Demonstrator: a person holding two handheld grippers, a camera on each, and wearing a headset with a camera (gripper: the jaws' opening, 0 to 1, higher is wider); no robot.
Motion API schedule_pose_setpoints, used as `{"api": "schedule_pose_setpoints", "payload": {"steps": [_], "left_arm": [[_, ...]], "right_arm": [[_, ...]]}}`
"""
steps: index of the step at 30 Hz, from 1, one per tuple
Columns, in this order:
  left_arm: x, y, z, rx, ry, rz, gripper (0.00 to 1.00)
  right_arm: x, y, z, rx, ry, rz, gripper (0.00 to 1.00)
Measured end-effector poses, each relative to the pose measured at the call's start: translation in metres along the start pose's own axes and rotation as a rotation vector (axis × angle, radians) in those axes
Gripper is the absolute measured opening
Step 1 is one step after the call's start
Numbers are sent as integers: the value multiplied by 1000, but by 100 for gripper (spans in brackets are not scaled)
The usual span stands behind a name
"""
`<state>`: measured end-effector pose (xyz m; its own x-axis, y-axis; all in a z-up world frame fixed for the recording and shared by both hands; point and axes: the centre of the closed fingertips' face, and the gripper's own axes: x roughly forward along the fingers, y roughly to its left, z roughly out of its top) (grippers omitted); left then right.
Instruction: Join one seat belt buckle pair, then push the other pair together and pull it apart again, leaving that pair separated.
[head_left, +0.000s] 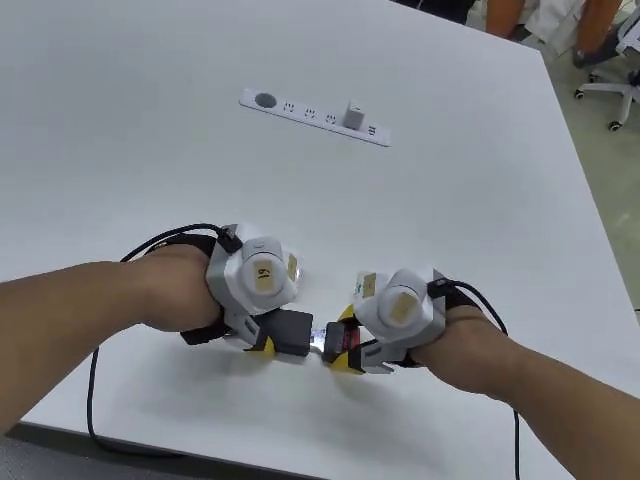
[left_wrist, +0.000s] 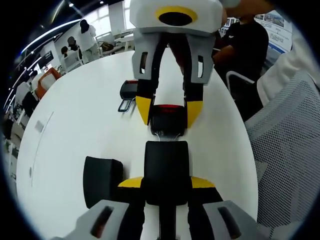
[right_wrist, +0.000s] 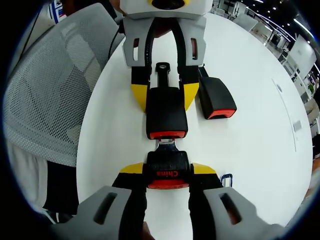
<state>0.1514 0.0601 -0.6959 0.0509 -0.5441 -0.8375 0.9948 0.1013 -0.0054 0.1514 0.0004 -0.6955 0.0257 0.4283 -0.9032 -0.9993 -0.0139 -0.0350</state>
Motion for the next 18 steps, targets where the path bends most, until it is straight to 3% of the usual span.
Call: {"api": "schedule_pose_setpoints", "payload": {"steps": [15,16,17,18], "left_arm": [[-2,-1,0,4,1,0,33],[-2,-1,-1,1,6,3,33],[-2,-1,0,5,-3,2,33],[-3,-2,0,3,-2,2,33]], "right_arm": [[2,3,12,-6,-2,1,29],[1,9,6,24,43,22,29],[4,1,12,-50,9,17,29],[4,0,11,-8,7,3,29]]}}
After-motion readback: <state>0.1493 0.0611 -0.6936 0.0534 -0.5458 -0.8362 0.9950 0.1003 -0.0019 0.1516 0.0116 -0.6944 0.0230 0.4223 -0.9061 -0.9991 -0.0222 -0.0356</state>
